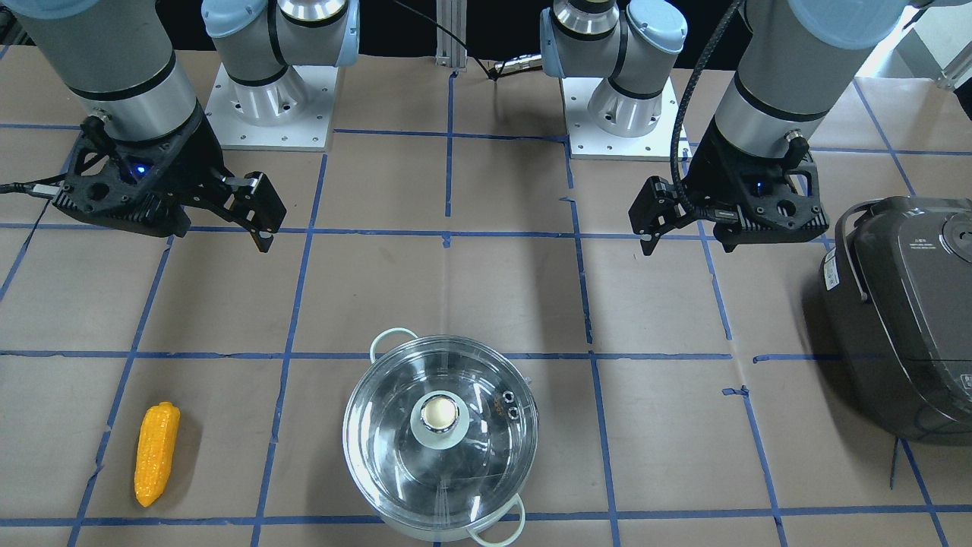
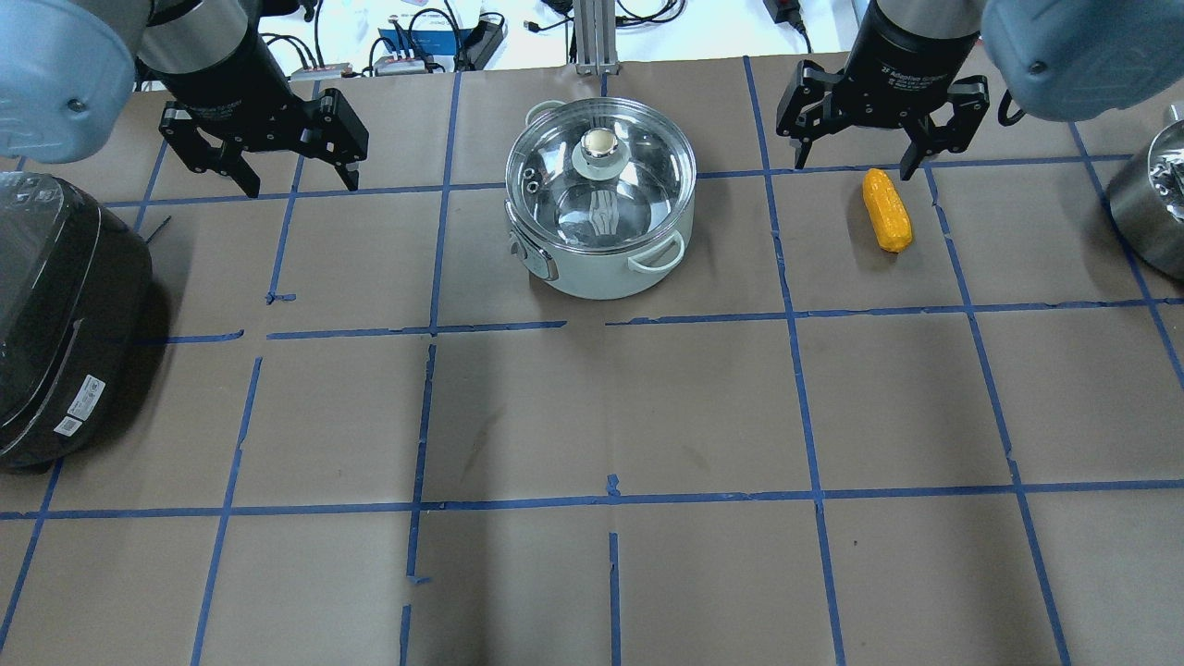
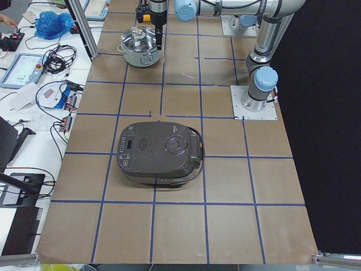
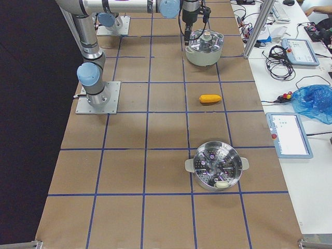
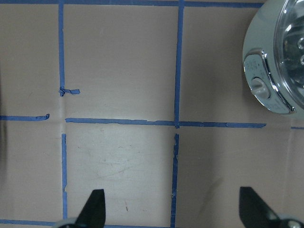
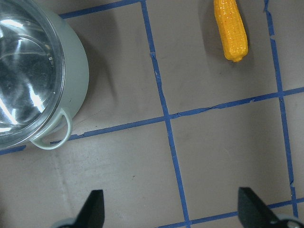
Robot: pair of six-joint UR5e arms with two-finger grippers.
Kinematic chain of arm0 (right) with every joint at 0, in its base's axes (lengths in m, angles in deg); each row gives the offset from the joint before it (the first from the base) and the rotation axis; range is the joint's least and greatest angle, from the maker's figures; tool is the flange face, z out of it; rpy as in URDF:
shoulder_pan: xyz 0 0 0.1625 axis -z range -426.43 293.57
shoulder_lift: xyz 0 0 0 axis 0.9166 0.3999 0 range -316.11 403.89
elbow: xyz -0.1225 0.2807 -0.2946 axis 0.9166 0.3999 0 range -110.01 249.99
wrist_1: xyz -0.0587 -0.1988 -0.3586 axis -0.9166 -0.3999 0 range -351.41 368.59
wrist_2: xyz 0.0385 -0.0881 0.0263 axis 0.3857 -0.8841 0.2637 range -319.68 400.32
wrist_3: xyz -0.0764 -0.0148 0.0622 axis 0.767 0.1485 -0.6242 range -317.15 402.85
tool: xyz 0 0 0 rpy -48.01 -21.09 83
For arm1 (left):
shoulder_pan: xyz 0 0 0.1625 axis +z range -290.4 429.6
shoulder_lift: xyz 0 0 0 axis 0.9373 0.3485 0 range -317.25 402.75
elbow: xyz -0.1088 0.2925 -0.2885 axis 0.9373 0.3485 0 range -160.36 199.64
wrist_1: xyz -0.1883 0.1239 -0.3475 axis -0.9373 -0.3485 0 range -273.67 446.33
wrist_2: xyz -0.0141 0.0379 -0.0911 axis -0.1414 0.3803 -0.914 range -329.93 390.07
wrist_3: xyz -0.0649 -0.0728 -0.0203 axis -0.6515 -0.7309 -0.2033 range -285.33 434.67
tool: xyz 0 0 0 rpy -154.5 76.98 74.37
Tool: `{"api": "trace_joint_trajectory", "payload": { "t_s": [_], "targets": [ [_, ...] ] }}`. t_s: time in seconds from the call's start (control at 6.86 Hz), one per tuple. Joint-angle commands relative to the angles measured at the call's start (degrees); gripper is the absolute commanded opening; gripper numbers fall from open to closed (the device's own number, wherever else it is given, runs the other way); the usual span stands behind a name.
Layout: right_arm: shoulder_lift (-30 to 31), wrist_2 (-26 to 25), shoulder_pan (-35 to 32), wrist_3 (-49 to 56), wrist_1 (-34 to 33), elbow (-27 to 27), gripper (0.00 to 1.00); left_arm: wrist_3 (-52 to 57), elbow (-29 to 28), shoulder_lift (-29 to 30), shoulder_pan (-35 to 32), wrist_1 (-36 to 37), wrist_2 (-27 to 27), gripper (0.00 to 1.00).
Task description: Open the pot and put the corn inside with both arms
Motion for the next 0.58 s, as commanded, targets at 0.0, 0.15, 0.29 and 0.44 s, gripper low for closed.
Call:
{"api": "trace_joint_trajectory", "payload": {
  "t_s": [0.0,0.15,0.29,0.44],
  "targets": [
    [0.05,0.06,-0.05,-0.01,0.00,0.04,1.00,0.00,0.09,0.09,-0.07,0.10,0.03,1.00],
    [-0.04,-0.03,-0.05,0.16,0.09,0.13,1.00,-0.09,0.09,0.00,-0.16,0.10,-0.05,1.00],
    [-0.74,0.06,1.17,4.78,0.00,1.87,1.00,-0.09,0.35,-0.09,-0.34,0.10,0.03,1.00],
    [-2.31,0.06,2.66,5.95,1.22,5.28,1.00,-0.17,-0.08,0.09,-0.34,-0.07,0.47,1.00]
  ]
}}
